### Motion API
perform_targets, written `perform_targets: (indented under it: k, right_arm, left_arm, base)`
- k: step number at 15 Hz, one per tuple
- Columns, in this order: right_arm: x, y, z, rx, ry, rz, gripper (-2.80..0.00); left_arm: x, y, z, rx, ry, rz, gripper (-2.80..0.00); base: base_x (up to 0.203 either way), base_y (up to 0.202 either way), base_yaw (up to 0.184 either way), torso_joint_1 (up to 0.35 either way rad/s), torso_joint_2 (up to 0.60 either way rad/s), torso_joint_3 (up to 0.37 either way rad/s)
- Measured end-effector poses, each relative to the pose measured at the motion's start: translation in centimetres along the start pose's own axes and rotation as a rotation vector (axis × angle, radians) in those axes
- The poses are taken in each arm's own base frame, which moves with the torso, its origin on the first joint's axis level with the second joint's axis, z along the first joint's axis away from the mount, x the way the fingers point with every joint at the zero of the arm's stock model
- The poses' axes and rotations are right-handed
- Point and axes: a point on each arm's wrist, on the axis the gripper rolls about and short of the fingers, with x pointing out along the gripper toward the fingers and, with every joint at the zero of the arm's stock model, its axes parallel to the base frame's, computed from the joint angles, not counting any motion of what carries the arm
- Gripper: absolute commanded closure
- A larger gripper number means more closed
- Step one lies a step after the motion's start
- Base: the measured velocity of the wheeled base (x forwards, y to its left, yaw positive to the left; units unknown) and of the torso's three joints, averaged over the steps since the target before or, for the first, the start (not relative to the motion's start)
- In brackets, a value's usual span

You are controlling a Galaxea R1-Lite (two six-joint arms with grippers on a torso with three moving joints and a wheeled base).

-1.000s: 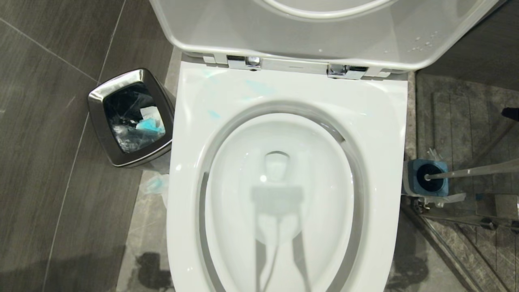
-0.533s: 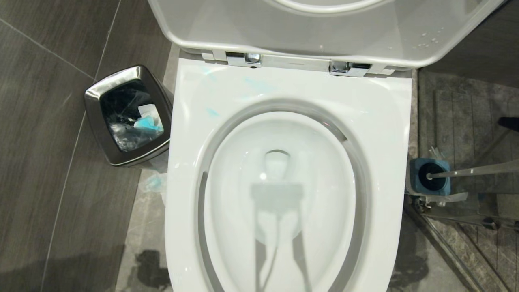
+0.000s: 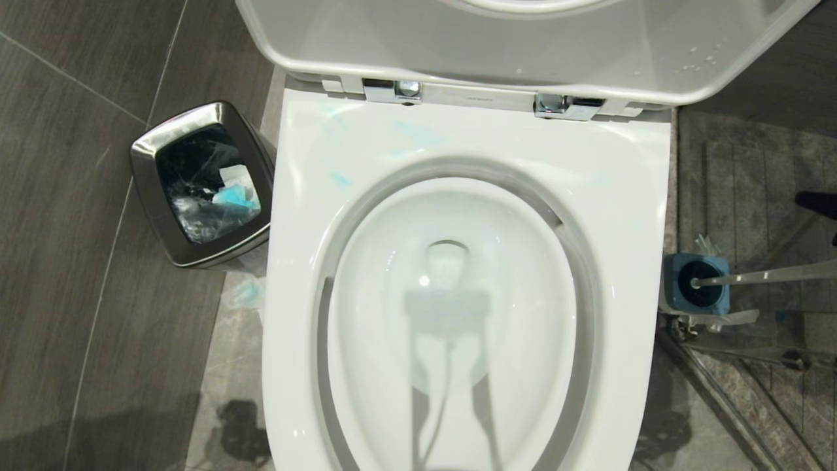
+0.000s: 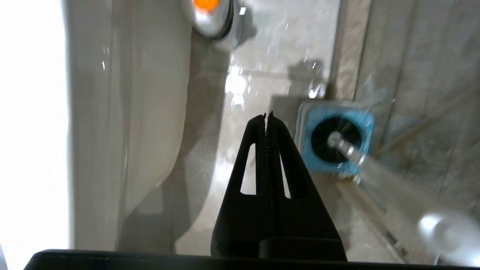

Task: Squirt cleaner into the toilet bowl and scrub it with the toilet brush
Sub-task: Pour in the cleaning agent

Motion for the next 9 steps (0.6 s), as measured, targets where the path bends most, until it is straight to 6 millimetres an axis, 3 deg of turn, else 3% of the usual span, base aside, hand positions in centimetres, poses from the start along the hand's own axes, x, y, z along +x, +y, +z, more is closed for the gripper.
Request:
perform_targets:
  k: [4,9]
  right_arm:
    - [0.3,-0.2,-3.0,-0.024,0.094,0.048,0.00]
    - [3.9,-0.7,-6.5,-0.007,0.106,0.049,0.00]
  left_arm:
    - [0.0,0.0,0.0,0.000,0.000,0.000,0.00]
    - [0.0,0.0,0.0,0.001,0.000,0.000,0.00]
  base:
    - [0.000,0.000,0.000,0.000,0.00,0.000]
    - [0.000,0.000,0.000,0.000,0.00,0.000]
